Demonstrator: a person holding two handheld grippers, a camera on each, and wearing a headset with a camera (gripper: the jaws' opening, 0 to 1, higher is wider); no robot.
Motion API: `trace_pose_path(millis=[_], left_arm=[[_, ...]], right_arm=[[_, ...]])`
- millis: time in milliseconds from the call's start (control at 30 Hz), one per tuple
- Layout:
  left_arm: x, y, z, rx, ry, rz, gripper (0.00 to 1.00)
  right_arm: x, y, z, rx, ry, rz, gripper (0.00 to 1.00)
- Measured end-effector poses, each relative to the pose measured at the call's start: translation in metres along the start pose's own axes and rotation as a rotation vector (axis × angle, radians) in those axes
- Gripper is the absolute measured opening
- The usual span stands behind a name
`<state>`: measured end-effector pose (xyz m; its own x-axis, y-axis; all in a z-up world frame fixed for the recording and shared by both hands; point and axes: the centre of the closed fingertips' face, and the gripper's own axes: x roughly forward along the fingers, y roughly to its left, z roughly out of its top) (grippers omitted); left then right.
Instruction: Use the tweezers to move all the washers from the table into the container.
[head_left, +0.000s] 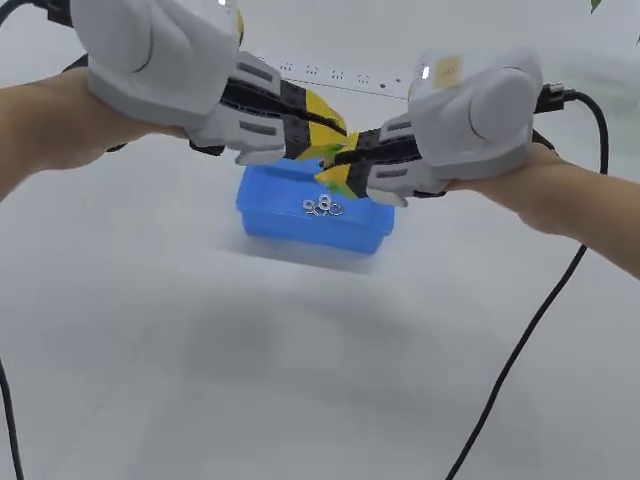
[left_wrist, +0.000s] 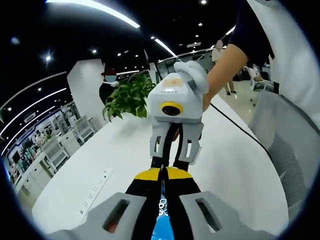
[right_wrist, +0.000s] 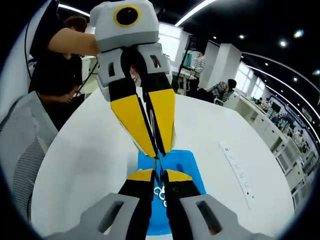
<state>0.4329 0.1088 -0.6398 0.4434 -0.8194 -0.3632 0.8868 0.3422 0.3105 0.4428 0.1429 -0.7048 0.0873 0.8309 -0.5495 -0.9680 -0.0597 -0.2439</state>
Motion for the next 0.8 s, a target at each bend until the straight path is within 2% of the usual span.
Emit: trace_pose_path(millis=[100,233,500,567,667,733,767,800], left_arm=[[-0.006,-0.003,0.006,-0.009,-0.029,-0.005,0.05],[-0.018,-0.008,0.017,-0.045,-0.098,-0.012,0.05],[-0.035,-0.018,0.027,-0.101,-0.183,-0.039,0.05],[-0.037,-0.022,0.025,-0.133,-0.182,-0.052,0.05],[-0.037,-0.025,0.024,-0.134,-0.173,-0.046,0.06],[-0.039,-0.027,0.018,-0.079,-0.118,-0.039,0.07],[-0.039,-0.03,0.017,-0.076,-0.101,-0.047,0.08],[-0.039,-0.031,0.017,-0.074,-0.102,-0.053,0.08]], right_arm=[[-0.005,0.005,0.006,-0.008,-0.02,0.008,0.08],[-0.016,0.012,0.016,-0.004,-0.05,0.012,0.08],[-0.038,0.027,0.03,0.005,-0.091,0.02,0.08],[-0.04,0.033,0.031,-0.008,-0.082,0.026,0.08],[-0.041,0.036,0.031,-0.015,-0.067,0.026,0.08],[-0.041,0.038,0.031,-0.023,-0.056,0.025,0.08],[-0.042,0.038,0.031,-0.026,-0.053,0.025,0.08],[-0.042,0.04,0.032,-0.03,-0.05,0.027,0.08]])
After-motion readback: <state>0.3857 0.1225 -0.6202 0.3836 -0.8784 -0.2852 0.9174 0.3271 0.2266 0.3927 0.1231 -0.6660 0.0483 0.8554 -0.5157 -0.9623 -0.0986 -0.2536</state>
